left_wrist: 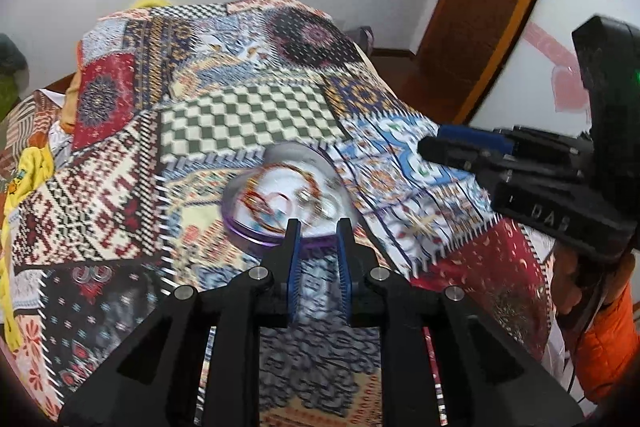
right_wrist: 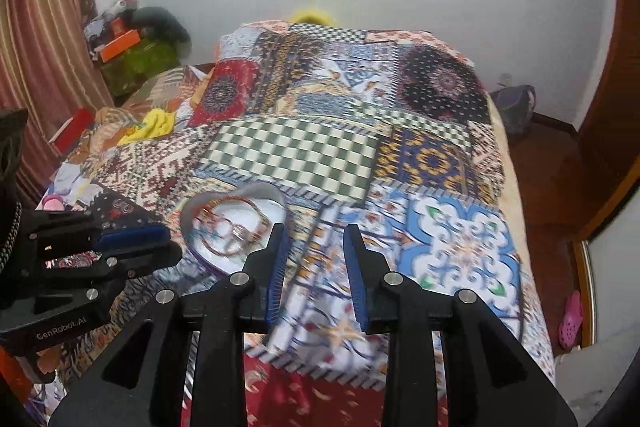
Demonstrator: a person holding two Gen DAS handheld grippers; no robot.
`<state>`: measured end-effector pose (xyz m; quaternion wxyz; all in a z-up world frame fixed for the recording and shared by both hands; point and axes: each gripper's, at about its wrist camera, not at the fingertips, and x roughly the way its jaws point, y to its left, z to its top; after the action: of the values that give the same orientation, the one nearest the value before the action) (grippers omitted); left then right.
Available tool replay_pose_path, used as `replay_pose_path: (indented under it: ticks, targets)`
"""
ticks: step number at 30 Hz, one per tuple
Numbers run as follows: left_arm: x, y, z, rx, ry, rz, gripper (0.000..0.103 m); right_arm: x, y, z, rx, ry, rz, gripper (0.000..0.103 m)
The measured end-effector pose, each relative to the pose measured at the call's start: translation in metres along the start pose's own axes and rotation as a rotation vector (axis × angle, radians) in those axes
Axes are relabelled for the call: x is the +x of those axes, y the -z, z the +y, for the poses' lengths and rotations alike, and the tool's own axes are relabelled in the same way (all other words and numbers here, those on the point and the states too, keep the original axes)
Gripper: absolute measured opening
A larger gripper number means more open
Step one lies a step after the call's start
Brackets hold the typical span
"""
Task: Organize jewelry
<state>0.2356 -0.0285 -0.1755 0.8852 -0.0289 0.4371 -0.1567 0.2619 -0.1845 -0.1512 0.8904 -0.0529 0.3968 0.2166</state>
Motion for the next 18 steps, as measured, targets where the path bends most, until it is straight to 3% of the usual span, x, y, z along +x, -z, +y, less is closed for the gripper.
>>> replay_pose_path:
  ticks: [12, 18]
  targets:
    - [0.047, 0.014, -0.035, 0.059, 0.045, 0.141, 0.016, -0.008, 0.03, -0.025, 0.055, 0.017, 0.045, 0.026]
    - [0.053, 0.014, -0.039, 0.078, 0.024, 0.139, 0.016, -0.002, 0.039, -0.028, 0.059, 0.019, 0.067, 0.026]
